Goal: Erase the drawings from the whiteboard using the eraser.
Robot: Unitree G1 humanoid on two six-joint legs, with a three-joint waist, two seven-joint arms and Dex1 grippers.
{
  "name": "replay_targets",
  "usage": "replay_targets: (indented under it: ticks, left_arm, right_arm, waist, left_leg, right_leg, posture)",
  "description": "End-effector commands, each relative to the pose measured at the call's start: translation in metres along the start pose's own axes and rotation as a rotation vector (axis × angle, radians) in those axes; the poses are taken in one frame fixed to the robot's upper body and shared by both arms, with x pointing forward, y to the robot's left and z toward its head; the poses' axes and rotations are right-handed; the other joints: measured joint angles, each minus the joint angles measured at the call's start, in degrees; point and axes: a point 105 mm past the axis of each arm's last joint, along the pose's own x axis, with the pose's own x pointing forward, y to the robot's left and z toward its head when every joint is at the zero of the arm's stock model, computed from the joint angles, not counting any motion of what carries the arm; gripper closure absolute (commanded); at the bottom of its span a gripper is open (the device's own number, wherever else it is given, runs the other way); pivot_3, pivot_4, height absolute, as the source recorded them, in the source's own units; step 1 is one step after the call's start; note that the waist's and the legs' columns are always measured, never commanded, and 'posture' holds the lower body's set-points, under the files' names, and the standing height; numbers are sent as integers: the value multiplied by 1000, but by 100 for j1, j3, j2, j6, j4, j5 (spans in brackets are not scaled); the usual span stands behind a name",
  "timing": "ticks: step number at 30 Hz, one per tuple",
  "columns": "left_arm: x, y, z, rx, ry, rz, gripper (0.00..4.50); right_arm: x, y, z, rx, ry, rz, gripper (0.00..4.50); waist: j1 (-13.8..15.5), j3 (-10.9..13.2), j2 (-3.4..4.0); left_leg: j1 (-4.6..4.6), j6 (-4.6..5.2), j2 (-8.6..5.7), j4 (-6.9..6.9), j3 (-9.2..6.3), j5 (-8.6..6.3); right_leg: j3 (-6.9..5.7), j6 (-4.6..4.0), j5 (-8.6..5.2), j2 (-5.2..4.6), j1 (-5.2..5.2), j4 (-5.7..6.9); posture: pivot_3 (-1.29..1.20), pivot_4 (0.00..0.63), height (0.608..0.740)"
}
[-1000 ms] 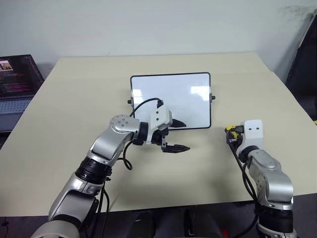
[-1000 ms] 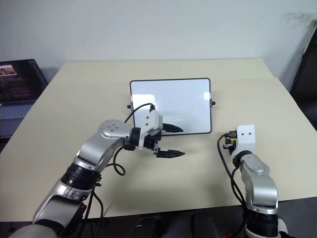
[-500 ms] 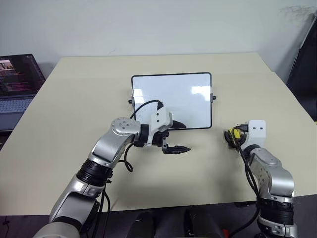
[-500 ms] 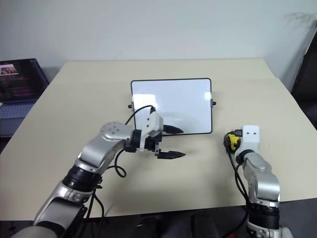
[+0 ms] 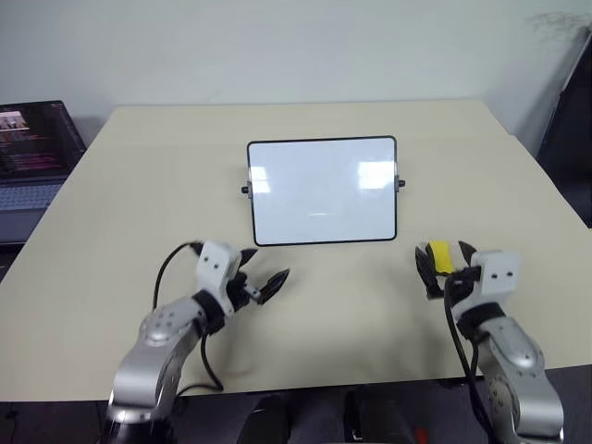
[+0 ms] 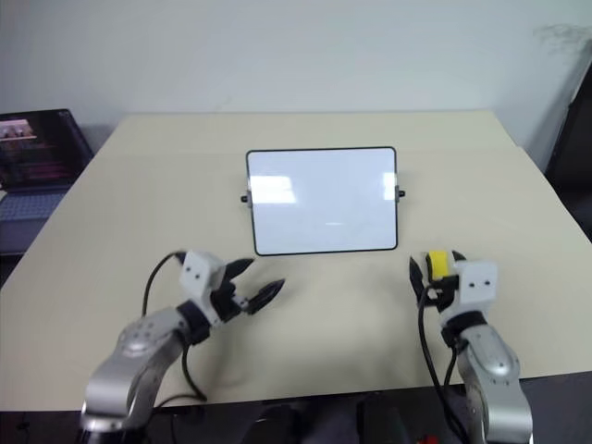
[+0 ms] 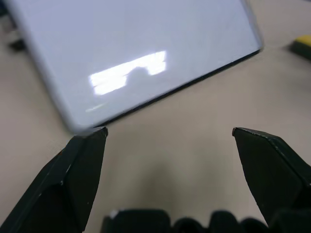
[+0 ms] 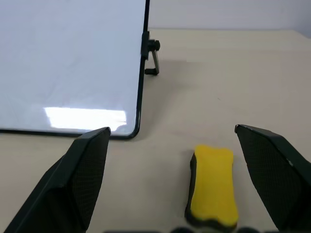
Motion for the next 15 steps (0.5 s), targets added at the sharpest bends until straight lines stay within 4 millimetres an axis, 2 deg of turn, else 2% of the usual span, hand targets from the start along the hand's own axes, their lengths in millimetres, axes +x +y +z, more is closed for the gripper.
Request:
replay_targets:
  ticks: [1,3,6,10,15]
  left_arm:
    - [-19,22,4,50,-57,226,0]
    - [-26,29,-3,42,-47,303,0]
    - [-26,33,-4,18,-56,364,0]
    - [-23,31,1,35,-71,368,0]
    - [-24,28,-4,35,-50,358,0]
  right_arm:
    - [-16,-8,-1,31,-60,-11,53]
    - [-22,-10,-11,71,-40,-1,53]
    - [-24,-17,-18,83,-24,-3,53]
    - [-26,-27,-25,82,2,-25,53]
    - [-37,-28,-40,86,77,-31,53]
  waist:
    - [11,0,1]
    - [9,0,1]
    - [6,0,1]
    - [-1,-1,2]
    - [-4,-2,3]
  left_leg:
    - [6,0,1,1,-3,0]
    - [12,0,3,3,2,0]
    - [11,1,1,7,9,0]
    - [11,1,3,3,10,0]
    - [5,0,3,-1,12,-1]
  right_leg:
    - [-4,3,3,2,13,-10]
    - [1,0,6,5,19,-12]
    - [7,-3,5,11,21,-12]
    - [7,5,12,20,20,-11]
    - [10,6,11,21,17,-22]
  posture:
    - [0,150,740]
    - [0,150,740]
    - [0,150,740]
    - [0,150,740]
    - [0,150,740]
